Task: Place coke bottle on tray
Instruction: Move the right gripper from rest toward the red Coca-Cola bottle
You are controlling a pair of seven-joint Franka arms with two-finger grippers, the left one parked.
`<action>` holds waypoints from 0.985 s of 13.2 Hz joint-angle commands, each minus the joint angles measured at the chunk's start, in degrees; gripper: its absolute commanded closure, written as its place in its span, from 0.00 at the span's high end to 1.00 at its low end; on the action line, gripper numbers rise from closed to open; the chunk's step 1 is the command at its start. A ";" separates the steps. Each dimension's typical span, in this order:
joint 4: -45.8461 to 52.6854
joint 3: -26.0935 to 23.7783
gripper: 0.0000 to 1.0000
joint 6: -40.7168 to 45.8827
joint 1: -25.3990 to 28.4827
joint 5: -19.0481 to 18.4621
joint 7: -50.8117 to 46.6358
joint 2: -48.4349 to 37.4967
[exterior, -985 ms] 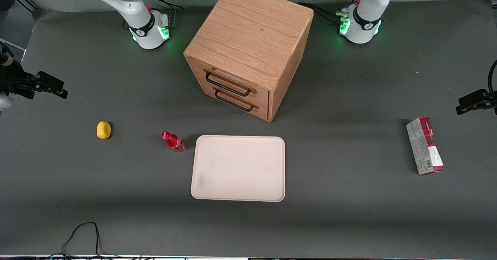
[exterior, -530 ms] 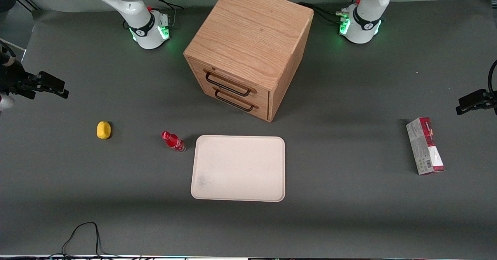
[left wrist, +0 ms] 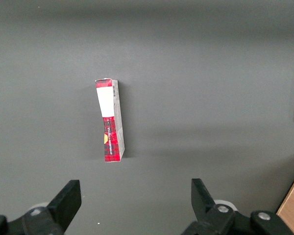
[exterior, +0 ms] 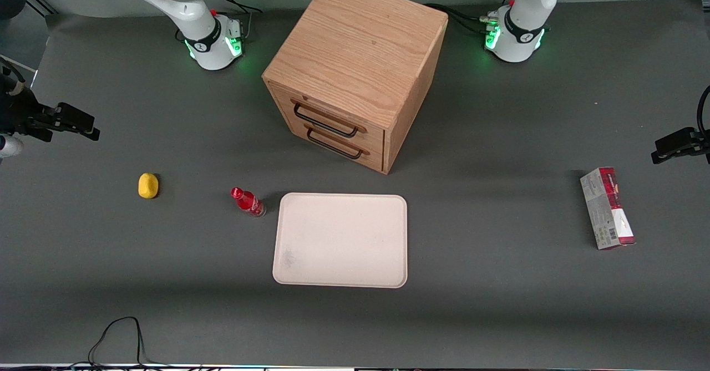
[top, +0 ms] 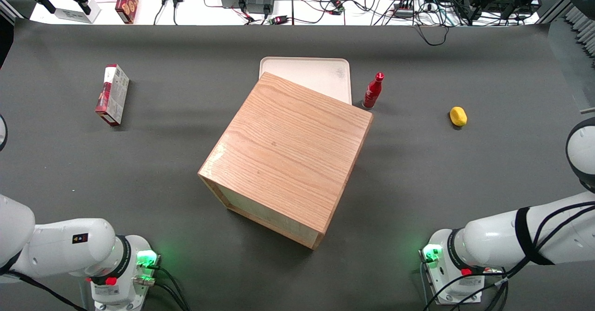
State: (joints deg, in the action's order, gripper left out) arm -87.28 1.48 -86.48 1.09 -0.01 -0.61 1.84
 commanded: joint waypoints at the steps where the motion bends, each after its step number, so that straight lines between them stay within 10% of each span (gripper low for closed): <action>1: 0.17 -0.07 1.00 -0.44 1.80 0.10 0.25 1.05; 13: 12.13 -0.16 1.00 -4.14 17.72 0.19 -12.22 15.21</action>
State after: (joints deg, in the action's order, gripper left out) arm -78.18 0.93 -91.50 17.51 0.05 -10.12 15.33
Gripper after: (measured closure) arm 0.000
